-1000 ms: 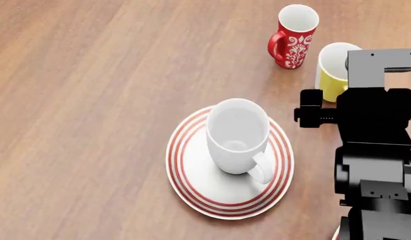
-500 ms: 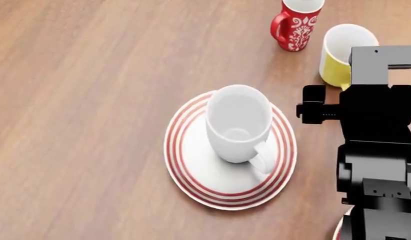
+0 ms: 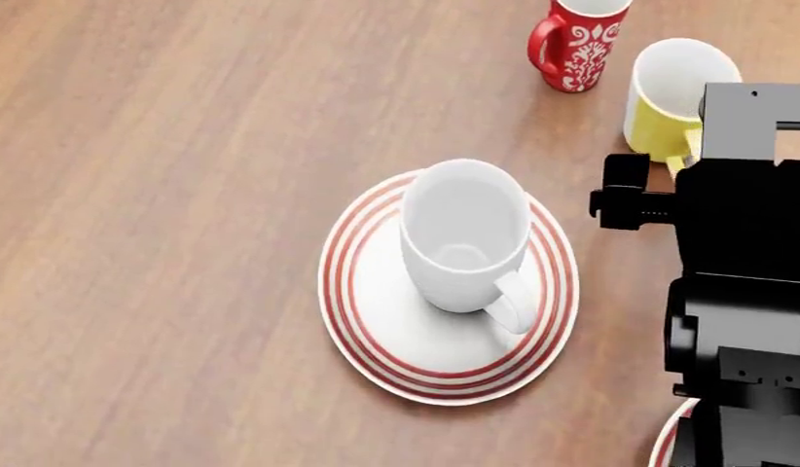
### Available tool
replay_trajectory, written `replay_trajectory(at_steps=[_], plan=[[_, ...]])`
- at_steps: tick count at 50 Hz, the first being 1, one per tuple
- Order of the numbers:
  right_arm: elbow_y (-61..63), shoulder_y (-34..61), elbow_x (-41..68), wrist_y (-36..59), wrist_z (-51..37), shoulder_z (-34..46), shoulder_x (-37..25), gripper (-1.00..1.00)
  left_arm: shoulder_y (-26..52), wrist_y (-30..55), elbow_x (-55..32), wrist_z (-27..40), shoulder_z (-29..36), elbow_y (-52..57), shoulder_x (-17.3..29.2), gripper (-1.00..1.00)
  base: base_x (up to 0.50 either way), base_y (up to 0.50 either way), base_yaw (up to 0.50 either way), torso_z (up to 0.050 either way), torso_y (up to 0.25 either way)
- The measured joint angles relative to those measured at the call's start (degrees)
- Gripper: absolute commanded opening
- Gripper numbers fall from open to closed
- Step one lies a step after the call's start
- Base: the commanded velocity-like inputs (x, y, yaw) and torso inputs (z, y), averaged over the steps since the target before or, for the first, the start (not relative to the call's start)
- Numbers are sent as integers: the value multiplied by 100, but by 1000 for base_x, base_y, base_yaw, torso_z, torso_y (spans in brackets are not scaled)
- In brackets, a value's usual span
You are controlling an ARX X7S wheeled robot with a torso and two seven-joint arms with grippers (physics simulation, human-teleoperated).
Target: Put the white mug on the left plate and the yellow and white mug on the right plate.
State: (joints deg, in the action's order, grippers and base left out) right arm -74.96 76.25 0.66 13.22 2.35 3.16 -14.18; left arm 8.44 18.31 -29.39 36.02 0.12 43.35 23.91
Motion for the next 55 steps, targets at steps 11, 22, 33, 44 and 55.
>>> replay_trajectory(at_steps=[11,22,33,44,55], plan=[[-1,22,-4,-45,-10,-47,-15,100,2,-22,18,-2,35,-3,14,100,0,0,0,2,-120],[0,-8,-20,-66,0,-66,-6,100,-7,-43,-26,20,11,-3,14,100,0,0,0,0,0],[1,-44,-19,-203,72,-115,-12,-100,-17,-62,-49,36,-1,0,24,100,0,0,0,0,0],[-1,-146,105,-566,100,-270,-62,-100,-25,-90,-61,43,-4,-4,36,100,0,0,0,0,0],[1701,-1002,464,-361,222,-550,-117,-100,-9,-114,-55,43,16,-35,41,100,0,0,0,0,0]])
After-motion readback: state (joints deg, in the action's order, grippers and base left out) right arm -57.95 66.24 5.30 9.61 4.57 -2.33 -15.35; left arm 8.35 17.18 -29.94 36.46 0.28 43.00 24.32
